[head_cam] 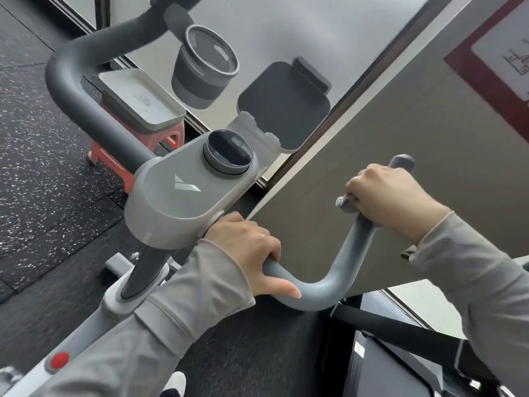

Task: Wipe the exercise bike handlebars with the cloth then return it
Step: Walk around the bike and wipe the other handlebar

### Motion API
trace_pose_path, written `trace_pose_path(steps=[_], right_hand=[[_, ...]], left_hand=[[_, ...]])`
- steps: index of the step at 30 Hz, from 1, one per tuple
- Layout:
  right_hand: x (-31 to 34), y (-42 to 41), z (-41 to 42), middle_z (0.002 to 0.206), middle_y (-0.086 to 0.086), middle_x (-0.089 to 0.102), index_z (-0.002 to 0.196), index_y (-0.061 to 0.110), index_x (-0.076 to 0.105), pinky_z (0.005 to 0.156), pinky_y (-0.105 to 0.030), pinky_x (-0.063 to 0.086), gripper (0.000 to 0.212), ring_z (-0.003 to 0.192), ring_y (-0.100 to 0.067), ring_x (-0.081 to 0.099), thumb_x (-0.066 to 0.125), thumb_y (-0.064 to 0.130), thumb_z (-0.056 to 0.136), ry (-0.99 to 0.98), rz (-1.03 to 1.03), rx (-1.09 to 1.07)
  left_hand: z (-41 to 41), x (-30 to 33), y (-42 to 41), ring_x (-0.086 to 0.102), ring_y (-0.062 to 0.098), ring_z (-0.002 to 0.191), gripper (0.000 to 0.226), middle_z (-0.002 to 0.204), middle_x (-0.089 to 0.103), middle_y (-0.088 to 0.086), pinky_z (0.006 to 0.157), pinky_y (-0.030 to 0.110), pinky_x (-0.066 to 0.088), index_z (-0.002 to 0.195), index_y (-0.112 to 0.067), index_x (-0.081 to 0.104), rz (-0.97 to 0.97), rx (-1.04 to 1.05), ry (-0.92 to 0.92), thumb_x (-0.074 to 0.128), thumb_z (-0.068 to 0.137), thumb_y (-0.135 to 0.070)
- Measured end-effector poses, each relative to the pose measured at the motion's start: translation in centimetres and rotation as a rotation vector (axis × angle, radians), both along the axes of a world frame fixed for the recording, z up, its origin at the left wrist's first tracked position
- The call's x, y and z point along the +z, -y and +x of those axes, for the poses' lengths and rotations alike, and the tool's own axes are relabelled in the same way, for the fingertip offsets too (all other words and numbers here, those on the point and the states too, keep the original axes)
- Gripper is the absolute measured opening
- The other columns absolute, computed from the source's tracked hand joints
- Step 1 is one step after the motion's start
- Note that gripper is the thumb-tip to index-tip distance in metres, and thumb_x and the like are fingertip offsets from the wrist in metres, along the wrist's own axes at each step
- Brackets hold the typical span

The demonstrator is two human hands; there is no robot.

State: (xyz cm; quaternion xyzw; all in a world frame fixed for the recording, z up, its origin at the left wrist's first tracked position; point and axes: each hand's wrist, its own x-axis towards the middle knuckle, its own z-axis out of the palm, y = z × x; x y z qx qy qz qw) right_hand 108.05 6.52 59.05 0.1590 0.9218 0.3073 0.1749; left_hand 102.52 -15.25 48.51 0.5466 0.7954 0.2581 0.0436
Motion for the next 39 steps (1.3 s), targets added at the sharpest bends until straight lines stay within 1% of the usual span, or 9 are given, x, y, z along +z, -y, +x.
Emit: trace_pose_path(steps=[3, 7, 11, 14, 20, 24, 30, 34, 39], right_hand=[[2.1, -1.1, -1.1, 0.088, -0.008, 0.064, 0.081, 0.014, 0.068, 0.065, -0.03, 0.041, 0.011, 0.093, -0.03, 0.06, 0.061, 0.022, 0.083, -0.103, 0.032, 0.02], [4.7, -2.3, -2.1, 0.099, -0.012, 0.065, 0.098, 0.02, 0.071, 0.068, -0.032, 0.041, 0.019, 0.094, -0.035, 0.06, 0.058, 0.029, 0.087, -0.189, 0.022, -0.026], [6.5, -4.1, -2.5, 0.099, -0.012, 0.067, 0.1, 0.023, 0.072, 0.075, -0.036, 0.048, 0.021, 0.095, -0.035, 0.059, 0.059, 0.034, 0.088, -0.275, -0.189, -0.105], [7.5, -6.1, -1.8, 0.091, -0.01, 0.071, 0.095, 0.015, 0.074, 0.077, -0.03, 0.044, 0.018, 0.09, -0.025, 0.059, 0.063, 0.028, 0.088, -0.381, -0.387, -0.115], [5.5, -9.0, 3.6, 0.069, 0.01, 0.066, 0.088, 0.026, 0.073, 0.049, -0.015, 0.045, 0.016, 0.058, -0.001, 0.056, 0.058, 0.031, 0.092, -0.887, -1.031, -0.325], [0.5, -8.5, 6.0, 0.064, 0.016, 0.065, 0.095, 0.024, 0.069, 0.047, -0.014, 0.045, 0.017, 0.053, 0.002, 0.055, 0.052, 0.025, 0.096, -1.29, -1.276, -0.345], [-4.1, -5.5, 5.8, 0.063, 0.012, 0.061, 0.083, 0.021, 0.07, 0.047, -0.015, 0.044, 0.022, 0.055, -0.001, 0.052, 0.052, 0.023, 0.096, -1.755, -1.522, -0.396], [-4.7, -4.3, 5.7, 0.056, 0.014, 0.063, 0.09, 0.014, 0.066, 0.038, -0.012, 0.04, 0.022, 0.044, 0.002, 0.053, 0.046, 0.017, 0.099, -1.789, -1.7, -0.457], [-6.5, -2.3, 7.5, 0.078, -0.001, 0.068, 0.094, 0.013, 0.069, 0.05, -0.015, 0.049, 0.024, 0.063, -0.006, 0.061, 0.046, 0.016, 0.098, -1.753, -1.751, -0.566]], left_hand=[[0.2, 0.2, 0.1, 0.055, 0.004, 0.089, 0.067, 0.089, 0.068, -0.015, 0.063, 0.021, 0.004, 0.089, -0.03, 0.065, 0.004, 0.015, -0.021, 0.049, 0.055, -0.085], [0.1, 0.2, 0.2, 0.058, 0.005, 0.086, 0.066, 0.085, 0.068, -0.014, 0.067, 0.018, 0.008, 0.086, -0.028, 0.067, 0.056, 0.019, -0.003, 0.053, 0.054, -0.084], [0.1, 0.5, 0.2, 0.061, 0.004, 0.054, 0.055, 0.054, 0.064, -0.016, 0.067, 0.018, 0.025, 0.055, -0.03, 0.066, 0.106, 0.006, -0.022, 0.057, 0.044, -0.084], [0.2, 0.1, 0.1, 0.059, 0.003, 0.048, 0.052, 0.048, 0.061, -0.018, 0.066, 0.019, 0.029, 0.05, -0.031, 0.064, 0.168, 0.009, 0.0, 0.05, 0.043, -0.081], [0.2, 0.0, 0.1, 0.059, 0.002, 0.049, 0.056, 0.051, 0.062, -0.02, 0.067, 0.018, 0.03, 0.052, -0.031, 0.065, 0.181, 0.0, -0.025, 0.04, 0.052, -0.081], [0.2, -0.2, 0.1, 0.06, 0.003, 0.05, 0.054, 0.052, 0.062, -0.02, 0.068, 0.019, 0.032, 0.053, -0.03, 0.065, 0.175, -0.015, -0.036, 0.043, 0.053, -0.079], [0.3, -0.1, 0.0, 0.057, -0.002, 0.055, 0.049, 0.056, 0.062, -0.024, 0.07, 0.018, 0.033, 0.055, -0.032, 0.066, 0.181, -0.033, -0.067, 0.045, 0.053, -0.077], [0.3, -0.2, 0.0, 0.05, -0.003, 0.064, 0.048, 0.058, 0.063, -0.023, 0.071, 0.019, 0.033, 0.057, -0.032, 0.068, 0.185, -0.032, -0.071, 0.047, 0.055, -0.075], [0.3, 0.0, 0.1, 0.061, 0.002, 0.054, 0.049, 0.058, 0.064, -0.022, 0.071, 0.019, 0.034, 0.059, -0.032, 0.068, 0.138, -0.045, -0.076, 0.047, 0.057, -0.075]])
